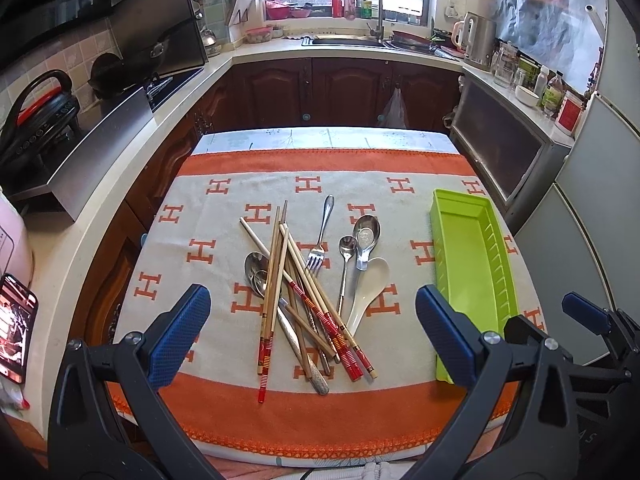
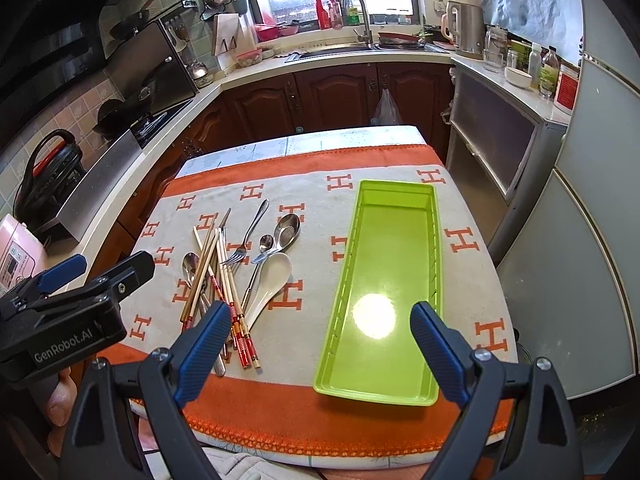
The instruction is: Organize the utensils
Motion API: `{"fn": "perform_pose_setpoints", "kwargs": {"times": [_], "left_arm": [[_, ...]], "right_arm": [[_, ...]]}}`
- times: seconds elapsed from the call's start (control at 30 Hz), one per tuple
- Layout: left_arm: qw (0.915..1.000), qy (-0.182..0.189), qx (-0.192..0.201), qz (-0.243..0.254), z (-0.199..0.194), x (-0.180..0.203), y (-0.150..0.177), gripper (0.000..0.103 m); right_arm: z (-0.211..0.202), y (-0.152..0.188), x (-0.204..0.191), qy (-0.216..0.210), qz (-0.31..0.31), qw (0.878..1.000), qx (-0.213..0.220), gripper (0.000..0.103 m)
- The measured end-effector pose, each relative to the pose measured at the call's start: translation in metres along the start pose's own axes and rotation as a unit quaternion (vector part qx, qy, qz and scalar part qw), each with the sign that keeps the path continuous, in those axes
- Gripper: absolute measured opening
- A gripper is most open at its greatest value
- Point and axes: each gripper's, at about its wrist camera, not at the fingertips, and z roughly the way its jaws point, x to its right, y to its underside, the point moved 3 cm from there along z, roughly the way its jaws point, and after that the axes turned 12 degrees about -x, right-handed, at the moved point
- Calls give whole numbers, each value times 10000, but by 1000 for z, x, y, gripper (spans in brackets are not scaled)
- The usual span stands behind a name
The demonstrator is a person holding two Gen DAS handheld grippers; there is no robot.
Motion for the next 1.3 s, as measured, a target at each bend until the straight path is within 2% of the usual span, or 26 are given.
{"fn": "perform_pose_setpoints", "kwargs": {"times": [1.3], "left_arm": [[9998, 167, -19, 70, -1, -1, 9, 102]], "right_arm": [[-2, 1, -1, 112, 60, 9999, 17, 91]]}}
